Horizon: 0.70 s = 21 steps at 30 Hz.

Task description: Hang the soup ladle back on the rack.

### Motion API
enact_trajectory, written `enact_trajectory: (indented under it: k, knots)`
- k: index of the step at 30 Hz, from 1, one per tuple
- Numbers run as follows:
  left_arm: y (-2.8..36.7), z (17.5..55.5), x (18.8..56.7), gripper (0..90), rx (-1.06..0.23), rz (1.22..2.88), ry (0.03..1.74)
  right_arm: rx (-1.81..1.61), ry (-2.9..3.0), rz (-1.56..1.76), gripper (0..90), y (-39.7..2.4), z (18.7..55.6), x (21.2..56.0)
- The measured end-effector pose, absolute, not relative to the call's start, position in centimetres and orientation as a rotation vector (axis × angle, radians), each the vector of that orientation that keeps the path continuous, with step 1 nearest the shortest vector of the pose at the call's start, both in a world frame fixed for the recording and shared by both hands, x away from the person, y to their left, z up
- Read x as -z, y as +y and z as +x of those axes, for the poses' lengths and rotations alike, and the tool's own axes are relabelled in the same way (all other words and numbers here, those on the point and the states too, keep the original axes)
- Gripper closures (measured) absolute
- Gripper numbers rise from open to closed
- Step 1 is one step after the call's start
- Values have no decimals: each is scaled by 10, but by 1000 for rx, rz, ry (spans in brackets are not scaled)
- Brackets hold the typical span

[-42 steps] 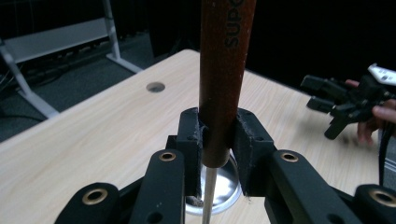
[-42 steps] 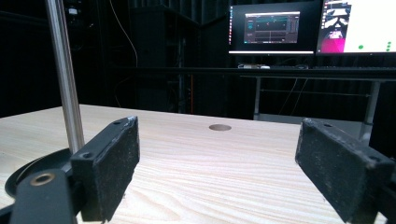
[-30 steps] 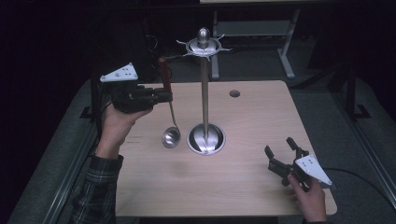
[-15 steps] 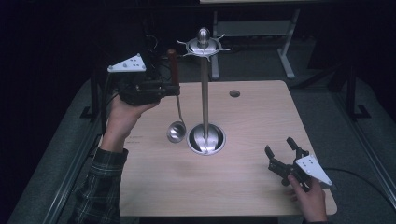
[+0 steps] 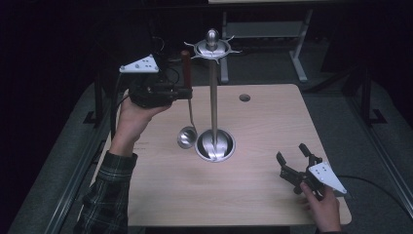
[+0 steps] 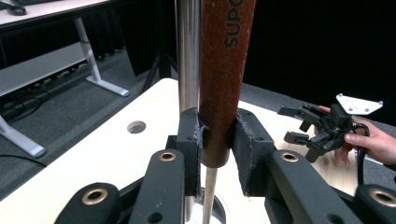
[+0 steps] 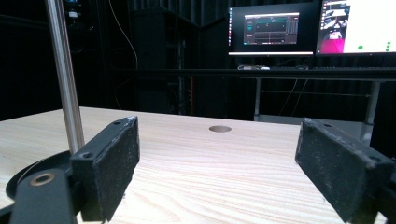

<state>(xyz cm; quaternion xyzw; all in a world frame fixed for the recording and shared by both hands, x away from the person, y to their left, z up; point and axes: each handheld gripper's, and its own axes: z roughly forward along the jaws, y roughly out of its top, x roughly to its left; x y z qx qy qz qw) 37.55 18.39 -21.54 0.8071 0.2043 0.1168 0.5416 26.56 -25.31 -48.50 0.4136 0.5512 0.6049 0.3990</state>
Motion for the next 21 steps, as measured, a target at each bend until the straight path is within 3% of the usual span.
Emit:
enact_trajectory:
  k: [21]
  knots:
    - [167,386,217,737,-273,1934,490,-1535,1393,1046,130,-254,266,485]
